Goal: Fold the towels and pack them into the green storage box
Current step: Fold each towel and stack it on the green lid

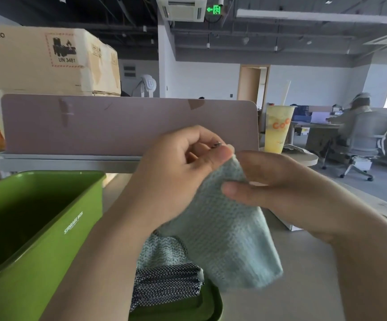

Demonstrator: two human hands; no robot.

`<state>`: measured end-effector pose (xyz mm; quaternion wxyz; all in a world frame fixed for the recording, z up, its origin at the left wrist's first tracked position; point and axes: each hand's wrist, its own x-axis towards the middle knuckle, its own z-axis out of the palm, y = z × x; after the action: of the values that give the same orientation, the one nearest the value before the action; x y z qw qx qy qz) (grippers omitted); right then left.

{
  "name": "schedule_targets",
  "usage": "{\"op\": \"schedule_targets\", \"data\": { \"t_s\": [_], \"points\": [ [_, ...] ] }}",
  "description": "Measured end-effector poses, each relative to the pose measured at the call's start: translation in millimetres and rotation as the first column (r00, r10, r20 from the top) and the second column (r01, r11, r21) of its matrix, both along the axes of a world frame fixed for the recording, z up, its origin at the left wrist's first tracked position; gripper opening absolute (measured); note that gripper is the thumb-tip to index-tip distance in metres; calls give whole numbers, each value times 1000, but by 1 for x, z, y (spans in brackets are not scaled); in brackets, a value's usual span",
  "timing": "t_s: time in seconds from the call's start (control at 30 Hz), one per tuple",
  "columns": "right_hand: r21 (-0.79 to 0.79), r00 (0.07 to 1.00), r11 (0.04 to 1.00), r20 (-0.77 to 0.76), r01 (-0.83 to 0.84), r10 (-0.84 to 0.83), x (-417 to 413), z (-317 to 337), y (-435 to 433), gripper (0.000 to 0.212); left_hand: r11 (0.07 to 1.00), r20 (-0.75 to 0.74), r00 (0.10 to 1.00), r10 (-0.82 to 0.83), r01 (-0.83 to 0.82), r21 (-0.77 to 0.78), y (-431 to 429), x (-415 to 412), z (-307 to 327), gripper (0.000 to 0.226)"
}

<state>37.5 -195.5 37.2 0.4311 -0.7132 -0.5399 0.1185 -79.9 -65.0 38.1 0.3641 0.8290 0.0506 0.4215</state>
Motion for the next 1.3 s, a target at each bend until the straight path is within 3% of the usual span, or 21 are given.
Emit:
{"op": "schedule_targets", "data": {
  "t_s": [0.07,0.17,0.27,0.37,0.53,0.67,0.77,0.87,0.93,1.0,1.13,1.2,1.3],
  "points": [
    [70,998,997,52,-38,35,-15,2,5,17,1000,10,1000,-13,13,20,-5,-1,2,31],
    [186,998,983,68,3,-16,-14,3,5,16,998,-13,1000,-29,28,-48,-1,-5,3,37],
    [298,999,954,-15,35,-32,-9,6,-1,11,980,-167,976,-143,116,-161,9,-11,2,46],
    [374,988,925,-156,67,-9,0,5,-6,13,963,-264,939,-222,168,-212,14,-17,2,36],
    [415,971,904,-240,100,3,8,2,-9,20,925,-127,975,-184,128,-357,17,-14,2,32],
    [453,967,883,-254,126,-8,8,2,-7,26,915,-72,985,-158,118,-386,17,-12,1,33],
    [466,952,865,-303,186,-41,6,2,-4,23,882,-2,982,-191,171,-440,18,-10,1,32],
    [496,903,820,-425,286,-59,3,3,1,26,737,118,946,-301,310,-601,15,-6,0,28],
    [510,873,790,-483,340,-63,1,4,3,27,632,82,900,-428,363,-685,12,-5,-2,38],
    [502,855,778,-512,379,-86,2,2,3,28,602,-21,845,-535,364,-711,10,-3,-6,41],
    [464,802,775,-590,429,-90,8,0,2,28,554,-31,843,-538,325,-767,11,-2,-11,20],
    [423,744,821,-668,383,-4,9,2,1,27,534,-2,865,-501,307,-788,10,-2,-9,21],
    [303,716,942,-689,144,113,13,0,-3,38,527,14,900,-435,268,-806,9,-2,-5,35]
  ]
}}
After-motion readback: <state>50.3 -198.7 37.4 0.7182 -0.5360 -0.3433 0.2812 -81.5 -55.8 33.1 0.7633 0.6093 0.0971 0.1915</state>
